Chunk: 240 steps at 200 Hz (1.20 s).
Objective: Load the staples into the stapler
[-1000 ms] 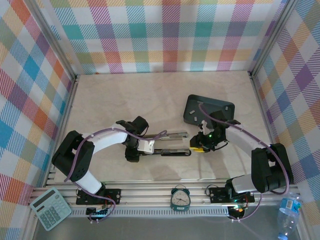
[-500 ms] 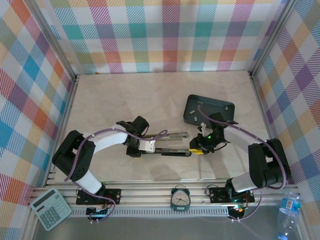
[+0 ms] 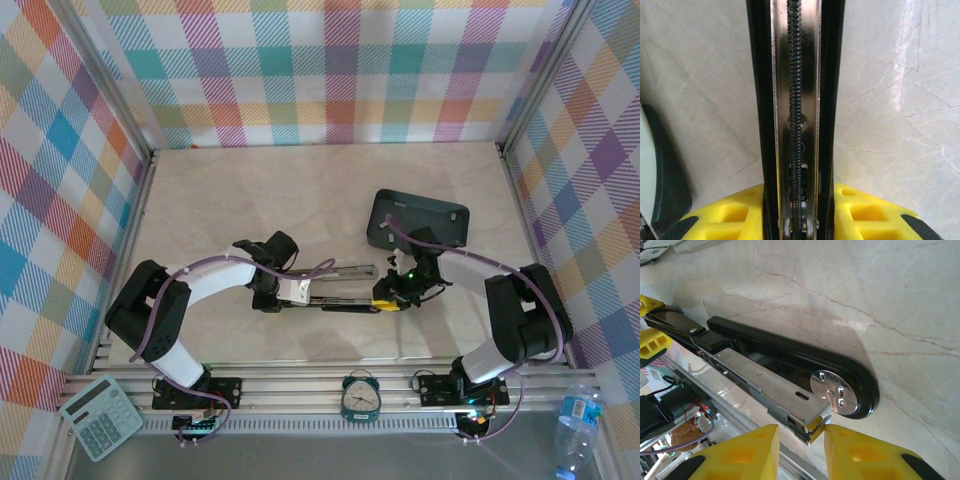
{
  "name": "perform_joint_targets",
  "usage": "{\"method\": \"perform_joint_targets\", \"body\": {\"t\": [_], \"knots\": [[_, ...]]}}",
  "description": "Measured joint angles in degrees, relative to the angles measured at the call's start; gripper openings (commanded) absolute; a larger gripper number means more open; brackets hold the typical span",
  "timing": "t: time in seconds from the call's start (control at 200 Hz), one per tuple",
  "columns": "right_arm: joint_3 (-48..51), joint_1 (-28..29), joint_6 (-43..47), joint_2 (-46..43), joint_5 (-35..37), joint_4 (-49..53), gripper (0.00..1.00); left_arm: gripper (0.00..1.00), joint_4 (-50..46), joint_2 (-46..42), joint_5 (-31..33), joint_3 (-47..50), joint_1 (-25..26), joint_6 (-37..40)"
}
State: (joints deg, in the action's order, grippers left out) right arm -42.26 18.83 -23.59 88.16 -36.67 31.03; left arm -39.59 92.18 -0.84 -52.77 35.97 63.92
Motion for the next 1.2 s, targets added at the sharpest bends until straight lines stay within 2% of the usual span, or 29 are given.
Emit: {"method": "perform_joint_targets", "body": {"t": [0.245,0.475,0.75,0.945,1.2], "knots": [[0.0,0.1,-0.2,3.3,-0.3,-1.7,0.25,0.29,-5.6,0.0,0.2,-3.9,0.0,0.0],[-0.3,1.6,-0.3,3.8,-0.5,-2.1,0.24,0.29,-16.0,0.4,1.2,-12.0,0.3,0.0],[-0.7,3.8,-1.3,3.8,1.3,-2.0,0.24,0.28,-27.4,9.2,8.7,-22.6,4.3,-1.6],[-1.2,4.5,-1.5,3.4,2.3,-1.7,0.24,0.29,-31.5,11.6,9.5,-26.7,5.1,-3.9],[-0.7,5.2,-3.5,2.4,2.6,-3.7,0.23,0.29,-39.4,14.4,8.3,-37.4,6.7,-7.4]]}}
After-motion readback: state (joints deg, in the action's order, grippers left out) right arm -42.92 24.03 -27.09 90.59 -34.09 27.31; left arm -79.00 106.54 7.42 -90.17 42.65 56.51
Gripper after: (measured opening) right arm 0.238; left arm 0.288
